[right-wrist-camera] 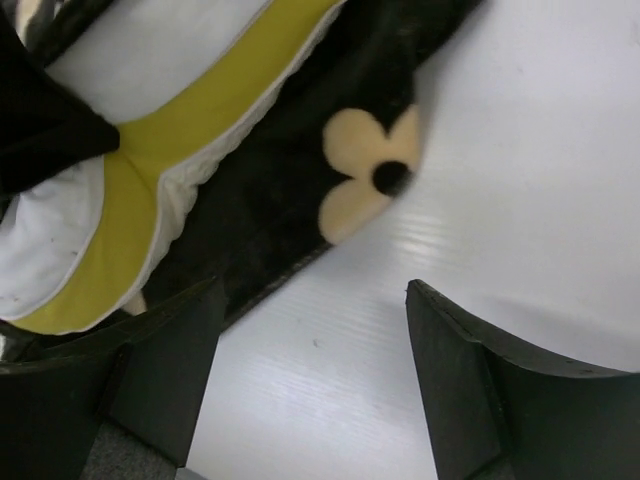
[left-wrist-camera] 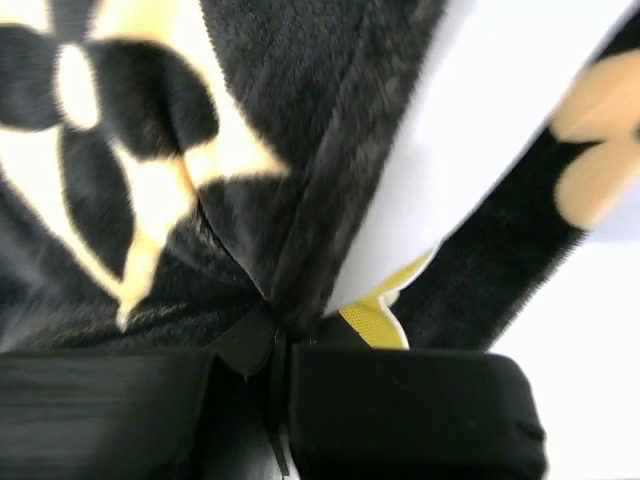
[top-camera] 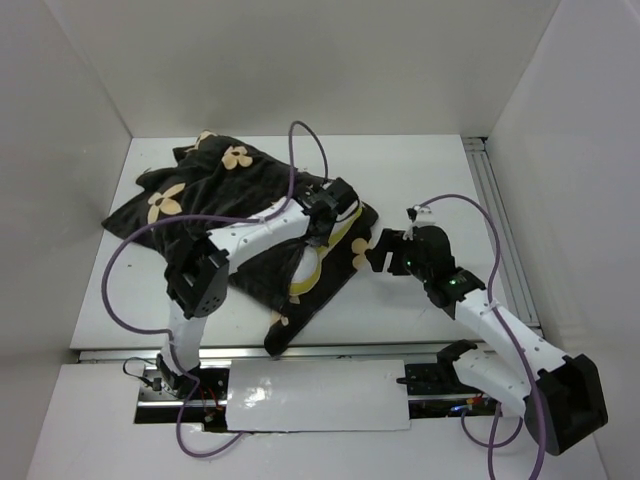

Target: Put the pillow into the pillowcase

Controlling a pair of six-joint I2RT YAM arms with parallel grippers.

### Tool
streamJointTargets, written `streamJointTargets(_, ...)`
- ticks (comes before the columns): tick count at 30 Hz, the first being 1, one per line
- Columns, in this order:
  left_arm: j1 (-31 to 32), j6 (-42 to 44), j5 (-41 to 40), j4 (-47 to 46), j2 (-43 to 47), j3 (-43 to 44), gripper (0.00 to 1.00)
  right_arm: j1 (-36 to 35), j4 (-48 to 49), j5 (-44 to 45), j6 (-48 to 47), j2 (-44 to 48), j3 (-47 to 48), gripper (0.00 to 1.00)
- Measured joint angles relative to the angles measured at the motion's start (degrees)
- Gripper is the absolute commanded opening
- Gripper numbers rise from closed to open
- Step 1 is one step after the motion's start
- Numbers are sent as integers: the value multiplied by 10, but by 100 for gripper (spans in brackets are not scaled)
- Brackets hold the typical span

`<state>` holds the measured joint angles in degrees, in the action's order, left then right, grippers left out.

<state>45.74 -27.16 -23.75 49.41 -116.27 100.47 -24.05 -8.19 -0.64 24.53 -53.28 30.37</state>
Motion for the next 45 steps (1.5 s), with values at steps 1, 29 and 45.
streamJointTargets(1,-8,1,6,-8,16,-3,0,-4,21,-7,-4,-5,-2,79)
streamJointTargets(29,-88,16,90,-62,165,-21,0,-124,359,28,103,-453,149,64)
streamJointTargets(45,-91,15,91,-64,165,-21,0,-125,511,33,145,-531,155,67)
